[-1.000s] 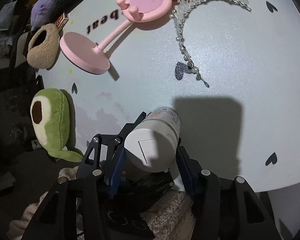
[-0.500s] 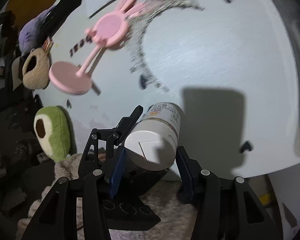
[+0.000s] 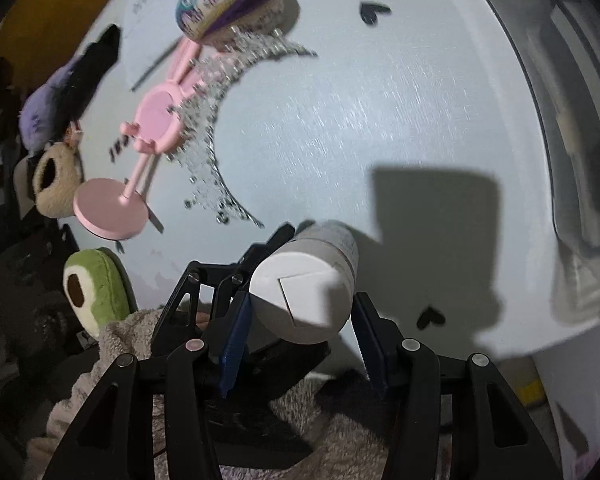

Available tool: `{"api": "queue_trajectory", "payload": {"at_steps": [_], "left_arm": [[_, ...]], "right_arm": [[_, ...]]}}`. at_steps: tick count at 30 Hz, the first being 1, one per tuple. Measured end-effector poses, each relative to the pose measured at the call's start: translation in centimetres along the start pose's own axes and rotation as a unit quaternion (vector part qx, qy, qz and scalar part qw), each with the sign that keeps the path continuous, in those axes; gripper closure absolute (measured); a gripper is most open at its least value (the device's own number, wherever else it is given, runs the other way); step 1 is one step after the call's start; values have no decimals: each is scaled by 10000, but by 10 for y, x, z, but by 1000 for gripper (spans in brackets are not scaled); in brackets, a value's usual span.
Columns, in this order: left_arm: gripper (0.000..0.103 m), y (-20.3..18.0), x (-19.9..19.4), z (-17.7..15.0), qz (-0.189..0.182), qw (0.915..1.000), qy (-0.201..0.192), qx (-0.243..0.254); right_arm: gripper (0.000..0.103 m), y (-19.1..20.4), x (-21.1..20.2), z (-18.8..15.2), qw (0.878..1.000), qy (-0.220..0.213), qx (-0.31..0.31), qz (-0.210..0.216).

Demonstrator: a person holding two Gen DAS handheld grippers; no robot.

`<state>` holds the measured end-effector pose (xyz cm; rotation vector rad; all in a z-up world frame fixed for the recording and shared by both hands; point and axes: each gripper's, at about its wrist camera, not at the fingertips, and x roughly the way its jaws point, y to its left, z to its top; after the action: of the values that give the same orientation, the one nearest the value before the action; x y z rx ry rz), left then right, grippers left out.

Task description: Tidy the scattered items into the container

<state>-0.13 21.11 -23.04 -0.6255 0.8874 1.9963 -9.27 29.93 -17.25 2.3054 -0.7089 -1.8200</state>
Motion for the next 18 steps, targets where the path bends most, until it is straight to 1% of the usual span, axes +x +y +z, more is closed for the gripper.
{"api": "queue_trajectory", "payload": {"at_steps": [2, 4, 5, 8, 9, 10, 11, 12, 14, 15, 16, 17, 18], "left_arm": [[48, 13, 2, 0, -249, 9988, 101, -411], [49, 25, 4, -1, -470, 9956, 187, -792], [49, 30, 5, -1, -515, 9943, 194, -917], [50, 38, 7, 1, -665, 9903, 237, -1197], [54, 39, 9, 1, -696, 9893, 274, -1253], [84, 39, 11, 0, -694, 9893, 310, -1245], [95, 37, 14, 0, -682, 9896, 372, -1214], [98, 35, 17, 0, -671, 9896, 457, -1184], [98, 33, 20, -2, -684, 9890, 548, -1192], [98, 33, 20, -2, -689, 9884, 569, -1229], [98, 34, 19, -3, -686, 9876, 581, -1286], [98, 36, 18, -4, -679, 9866, 596, -1360], [89, 38, 18, -4, -667, 9854, 626, -1439]], "right_arm": [[51, -1, -6, 0, 9994, -198, -163, 240], [51, -1, -12, 0, 9978, -417, -308, 402], [51, -1, -14, -1, 9969, -531, -376, 439], [50, -4, -18, -5, 9928, -958, -650, 323], [50, -6, -17, -7, 9905, -1098, -776, 285], [50, -9, -15, -9, 9892, -1187, -810, 273], [50, -13, -12, -10, 9886, -1257, -775, 302], [50, -19, -8, -10, 9884, -1308, -681, 371], [49, -36, 0, -9, 9884, -1338, -236, 675], [40, -45, 4, -8, 9870, -1376, 53, 830], [31, -51, 5, -7, 9848, -1461, 259, 898], [31, -55, 4, -6, 9828, -1569, 367, 907], [31, -57, 3, -4, 9811, -1663, 435, 891]]}}
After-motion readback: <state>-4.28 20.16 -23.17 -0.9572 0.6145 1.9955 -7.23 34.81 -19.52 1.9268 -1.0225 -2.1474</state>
